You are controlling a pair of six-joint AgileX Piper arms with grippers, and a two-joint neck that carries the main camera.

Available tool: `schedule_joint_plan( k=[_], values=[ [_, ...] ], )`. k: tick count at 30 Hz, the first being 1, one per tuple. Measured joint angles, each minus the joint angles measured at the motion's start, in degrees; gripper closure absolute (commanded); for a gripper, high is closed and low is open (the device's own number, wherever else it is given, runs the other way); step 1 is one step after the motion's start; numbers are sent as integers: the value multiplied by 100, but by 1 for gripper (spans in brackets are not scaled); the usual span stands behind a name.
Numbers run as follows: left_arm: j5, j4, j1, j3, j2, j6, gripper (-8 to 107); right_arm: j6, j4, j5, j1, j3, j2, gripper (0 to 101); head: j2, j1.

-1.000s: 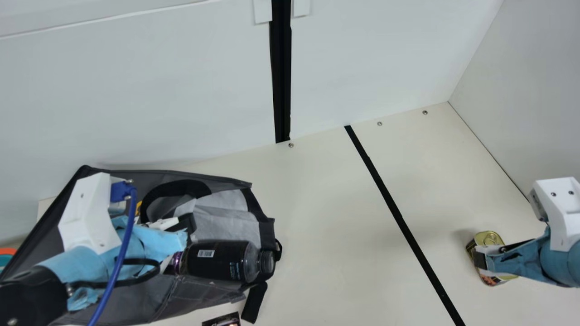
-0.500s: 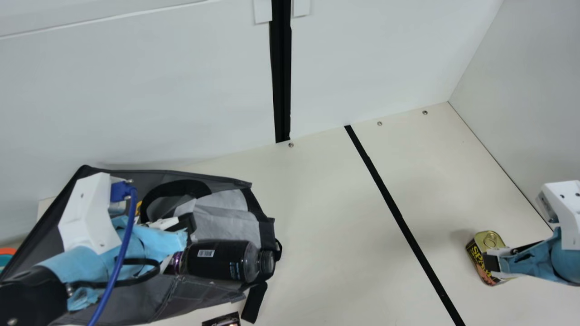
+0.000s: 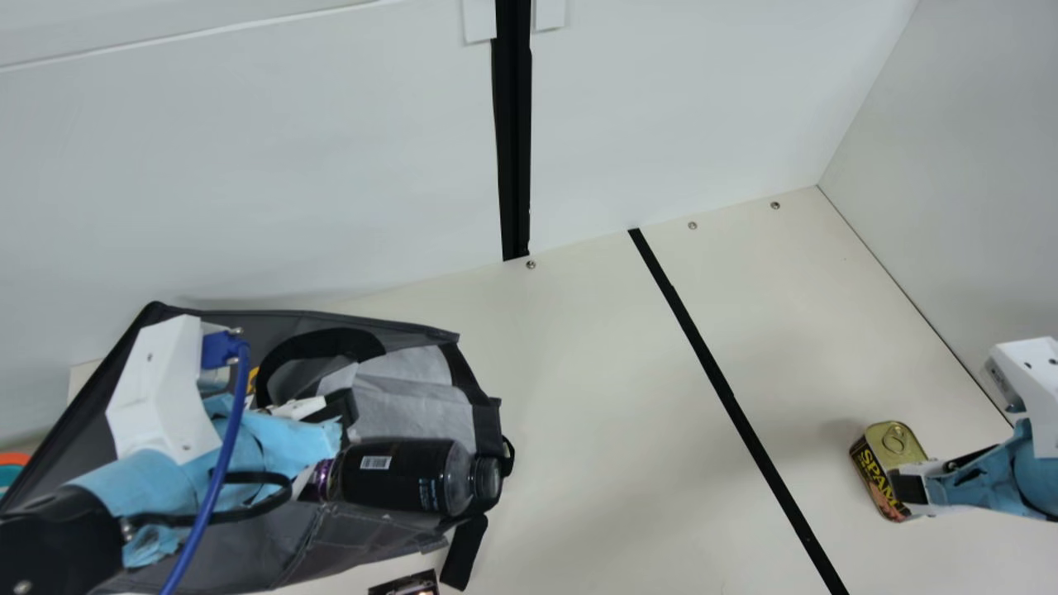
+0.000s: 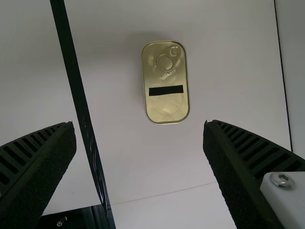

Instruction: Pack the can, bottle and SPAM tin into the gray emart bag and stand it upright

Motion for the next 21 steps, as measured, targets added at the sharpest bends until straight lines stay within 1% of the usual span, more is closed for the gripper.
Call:
schedule_joint_plan(
  k=[9, 21],
  values=[
    [0, 0, 0, 0, 0, 0, 107, -389, 12, -3, -115, -92, 372, 6, -9, 0],
    [0, 0, 0, 0, 0, 0, 107, -649, -24, -2, -78, -266, 947, 6, -9, 0]
  ],
)
